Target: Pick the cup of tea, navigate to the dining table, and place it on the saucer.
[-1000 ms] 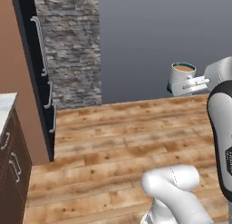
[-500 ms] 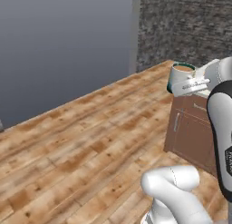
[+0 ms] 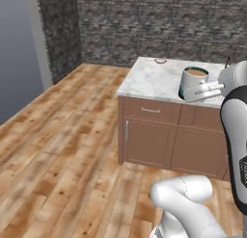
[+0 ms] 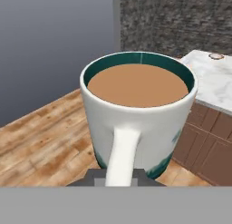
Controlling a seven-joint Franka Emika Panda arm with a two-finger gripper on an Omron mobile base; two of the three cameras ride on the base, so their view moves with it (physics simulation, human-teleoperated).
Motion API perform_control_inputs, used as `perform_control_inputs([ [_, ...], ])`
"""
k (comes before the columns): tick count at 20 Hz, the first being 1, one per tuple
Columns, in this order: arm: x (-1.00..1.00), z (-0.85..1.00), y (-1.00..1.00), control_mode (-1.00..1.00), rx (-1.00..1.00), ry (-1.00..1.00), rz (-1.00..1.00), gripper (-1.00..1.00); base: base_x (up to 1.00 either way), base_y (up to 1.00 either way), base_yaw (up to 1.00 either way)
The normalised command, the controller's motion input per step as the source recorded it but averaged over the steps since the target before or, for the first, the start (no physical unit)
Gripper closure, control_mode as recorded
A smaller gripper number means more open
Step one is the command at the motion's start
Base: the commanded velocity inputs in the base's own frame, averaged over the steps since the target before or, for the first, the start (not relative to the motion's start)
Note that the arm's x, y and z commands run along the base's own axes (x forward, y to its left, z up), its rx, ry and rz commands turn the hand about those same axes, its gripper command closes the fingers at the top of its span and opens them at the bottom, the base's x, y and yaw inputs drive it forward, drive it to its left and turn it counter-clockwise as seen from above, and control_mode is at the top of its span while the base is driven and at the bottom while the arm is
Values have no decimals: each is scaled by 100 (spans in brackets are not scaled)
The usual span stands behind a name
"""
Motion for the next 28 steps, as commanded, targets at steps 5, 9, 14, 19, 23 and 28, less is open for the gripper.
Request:
perform_control_inputs([
  [5, 0, 0, 0, 100, 0, 0, 0, 100, 100, 76, -46],
  [9, 0, 0, 0, 100, 0, 0, 0, 100, 100, 100, -21],
  [14, 0, 0, 0, 100, 0, 0, 0, 100, 100, 100, -20],
  [19, 0, 0, 0, 100, 0, 0, 0, 100, 100, 100, -31],
  [23, 0, 0, 0, 100, 0, 0, 0, 100, 100, 100, -44],
  [28, 0, 0, 0, 100, 0, 0, 0, 100, 100, 100, -48],
])
